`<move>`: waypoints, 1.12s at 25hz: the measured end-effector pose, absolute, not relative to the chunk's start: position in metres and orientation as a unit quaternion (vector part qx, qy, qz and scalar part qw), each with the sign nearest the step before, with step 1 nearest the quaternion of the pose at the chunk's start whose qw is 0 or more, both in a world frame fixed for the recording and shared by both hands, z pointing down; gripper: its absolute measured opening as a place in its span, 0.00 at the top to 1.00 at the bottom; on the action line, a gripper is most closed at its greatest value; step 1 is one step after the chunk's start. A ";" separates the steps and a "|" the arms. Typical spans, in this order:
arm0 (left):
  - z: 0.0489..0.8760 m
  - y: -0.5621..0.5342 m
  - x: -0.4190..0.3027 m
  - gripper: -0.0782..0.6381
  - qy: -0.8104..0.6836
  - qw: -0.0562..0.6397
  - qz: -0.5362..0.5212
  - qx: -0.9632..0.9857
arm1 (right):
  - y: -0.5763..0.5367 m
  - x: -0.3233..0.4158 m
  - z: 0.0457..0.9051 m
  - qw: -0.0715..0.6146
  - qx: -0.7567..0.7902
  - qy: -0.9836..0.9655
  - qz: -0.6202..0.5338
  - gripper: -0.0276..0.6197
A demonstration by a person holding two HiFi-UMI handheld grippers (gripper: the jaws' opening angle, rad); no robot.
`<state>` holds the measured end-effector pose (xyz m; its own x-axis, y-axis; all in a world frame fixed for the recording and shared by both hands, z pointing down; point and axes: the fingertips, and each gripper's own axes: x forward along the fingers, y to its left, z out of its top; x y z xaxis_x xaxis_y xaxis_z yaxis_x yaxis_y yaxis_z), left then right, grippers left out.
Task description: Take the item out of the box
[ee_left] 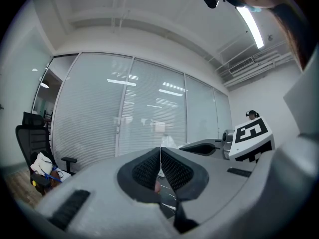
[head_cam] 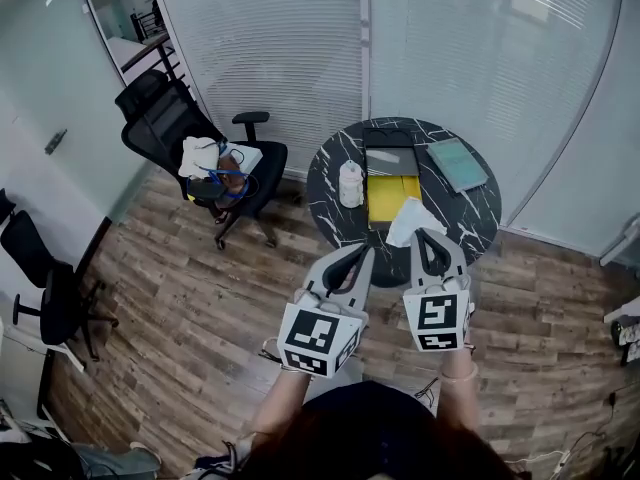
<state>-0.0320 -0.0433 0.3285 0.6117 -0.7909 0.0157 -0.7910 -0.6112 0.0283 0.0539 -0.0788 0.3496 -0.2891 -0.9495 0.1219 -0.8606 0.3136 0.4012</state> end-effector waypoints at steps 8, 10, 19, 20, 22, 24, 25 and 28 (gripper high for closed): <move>0.327 -0.014 -0.027 0.85 -0.450 0.012 0.007 0.893 | -0.040 0.057 0.334 0.154 0.563 -0.799 -0.143 0.91; 0.326 -0.006 -0.026 0.85 -0.452 0.010 0.006 0.892 | -0.029 0.058 0.328 0.148 0.563 -0.800 -0.147 0.91; 0.327 0.028 -0.017 0.85 -0.451 0.009 0.009 0.892 | 0.016 0.068 0.311 0.124 0.567 -0.799 -0.155 0.91; 0.326 0.032 -0.015 0.85 -0.450 0.009 0.009 0.893 | 0.020 0.069 0.310 0.120 0.568 -0.800 -0.154 0.91; 0.326 0.039 -0.013 0.85 -0.449 0.008 0.009 0.893 | 0.030 0.071 0.308 0.112 0.569 -0.800 -0.152 0.91; 0.326 0.046 -0.012 0.85 -0.448 0.008 0.008 0.894 | 0.038 0.071 0.307 0.110 0.570 -0.800 -0.152 0.91; 0.326 0.049 -0.011 0.85 -0.448 0.009 0.008 0.894 | 0.042 0.071 0.306 0.111 0.569 -0.800 -0.153 0.91; 0.327 0.058 -0.010 0.85 -0.449 0.010 0.009 0.893 | 0.053 0.072 0.305 0.115 0.569 -0.800 -0.153 0.91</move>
